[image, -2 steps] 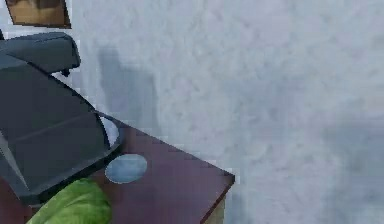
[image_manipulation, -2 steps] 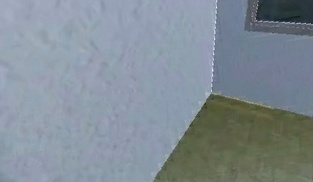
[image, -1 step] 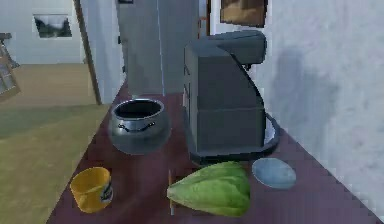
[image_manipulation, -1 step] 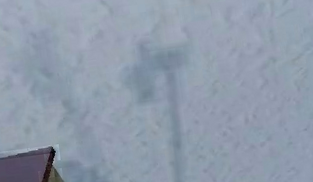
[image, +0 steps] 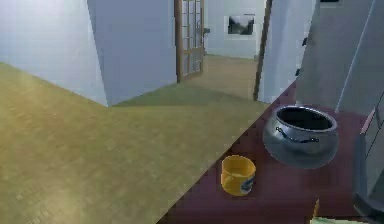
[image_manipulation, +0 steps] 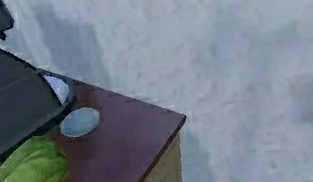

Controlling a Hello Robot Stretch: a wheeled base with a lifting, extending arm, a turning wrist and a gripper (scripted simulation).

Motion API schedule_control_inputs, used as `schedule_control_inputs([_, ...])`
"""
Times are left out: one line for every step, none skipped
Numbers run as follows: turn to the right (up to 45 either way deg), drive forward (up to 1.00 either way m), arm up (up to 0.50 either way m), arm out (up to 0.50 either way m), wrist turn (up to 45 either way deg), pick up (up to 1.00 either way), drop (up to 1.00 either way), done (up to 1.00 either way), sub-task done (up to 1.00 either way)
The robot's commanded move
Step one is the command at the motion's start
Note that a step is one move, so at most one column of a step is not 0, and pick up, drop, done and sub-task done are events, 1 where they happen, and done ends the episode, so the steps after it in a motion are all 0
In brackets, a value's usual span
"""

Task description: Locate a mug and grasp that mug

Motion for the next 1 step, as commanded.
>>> schedule_control_inputs([-45.0, 0.0, 0.0, 0.0, 0.0, 0.0, 0.0, 0.0, 0.0])
